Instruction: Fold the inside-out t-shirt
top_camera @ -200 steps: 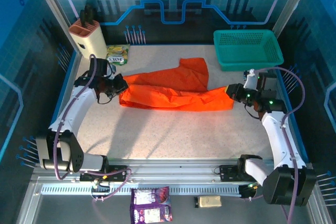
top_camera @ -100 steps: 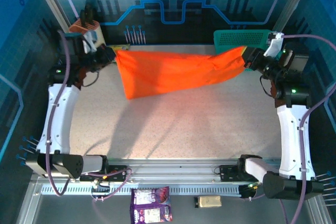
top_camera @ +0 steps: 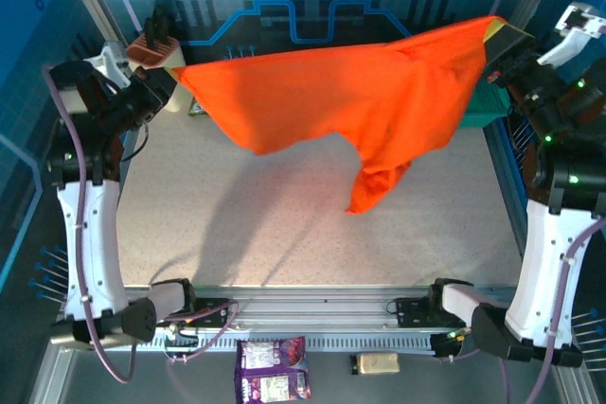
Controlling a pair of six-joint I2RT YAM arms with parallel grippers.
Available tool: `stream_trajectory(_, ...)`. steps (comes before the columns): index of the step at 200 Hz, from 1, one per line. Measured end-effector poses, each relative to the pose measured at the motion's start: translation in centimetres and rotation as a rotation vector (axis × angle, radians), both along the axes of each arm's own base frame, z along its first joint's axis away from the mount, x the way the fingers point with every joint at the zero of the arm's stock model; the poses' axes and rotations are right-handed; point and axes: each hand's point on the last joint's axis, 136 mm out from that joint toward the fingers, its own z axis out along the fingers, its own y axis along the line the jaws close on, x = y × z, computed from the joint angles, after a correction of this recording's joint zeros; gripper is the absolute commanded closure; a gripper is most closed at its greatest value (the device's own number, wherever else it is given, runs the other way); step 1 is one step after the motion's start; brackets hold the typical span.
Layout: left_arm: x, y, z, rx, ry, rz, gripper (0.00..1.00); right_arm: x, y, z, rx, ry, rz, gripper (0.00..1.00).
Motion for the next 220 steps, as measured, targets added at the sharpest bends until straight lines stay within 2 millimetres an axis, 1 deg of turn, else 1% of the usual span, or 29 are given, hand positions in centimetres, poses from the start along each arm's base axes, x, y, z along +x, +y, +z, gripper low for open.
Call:
stream_trajectory(8,0.7,0.9,0.0,-0.014,0.016,0.016,1.00,-0.5,0.3,0.4,0.010,-0.018,0.016,1.00)
stream_trajectory(15,1.1,1.5,0.7,-0.020,0.010,0.029,1.00,-0.6,0.6,0.5,0.017,-0.026,0.034,1.00)
stream_trajectory(24,1.4,2.2,2.6,-0.014,-0.023,0.046,1.00,-0.4,1.0,0.3,0.025,-0.023,0.056,1.00)
stream_trajectory(34,1.1,2.6,5.6,0.006,-0.094,0.059,1.00,0.4,1.1,-0.2,0.033,-0.003,0.073,1.00)
stream_trajectory(48,-0.6,2.3,9.7,0.027,-0.203,0.065,1.00,1.7,1.1,-0.9,0.042,0.026,0.085,1.00)
stream_trajectory(53,-1.3,2.1,10.7,0.030,-0.235,0.066,1.00,2.3,1.1,-1.4,0.047,0.043,0.089,1.00)
stream_trajectory(62,-2.7,1.6,12.1,0.037,-0.284,0.066,1.00,3.1,1.0,-2.0,0.051,0.065,0.092,1.00)
stream_trajectory(75,-4.4,1.1,13.3,0.044,-0.327,0.066,1.00,3.6,1.0,-2.8,0.055,0.089,0.094,1.00)
stream_trajectory(88,-5.5,0.8,14.0,0.050,-0.351,0.066,1.00,3.2,1.1,-2.6,0.054,0.083,0.096,1.00)
stream_trajectory(102,-6.4,0.5,14.5,0.056,-0.369,0.065,1.00,2.0,1.3,-2.1,0.049,0.062,0.097,1.00)
stream_trajectory(146,-8.1,0.1,14.8,0.048,-0.388,0.078,1.00,-3.5,2.1,0.7,0.020,-0.046,0.099,1.00)
stream_trajectory(180,-10.2,-0.4,15.6,0.057,-0.416,0.089,1.00,-6.8,2.6,2.2,-0.003,-0.111,0.096,1.00)
stream_trajectory(201,-11.2,-0.6,16.5,0.071,-0.437,0.091,1.00,-7.8,2.7,2.7,-0.010,-0.136,0.096,1.00)
stream_trajectory(220,-11.3,-0.6,16.5,0.085,-0.438,0.093,1.00,-7.5,2.7,3.0,-0.008,-0.142,0.097,1.00)
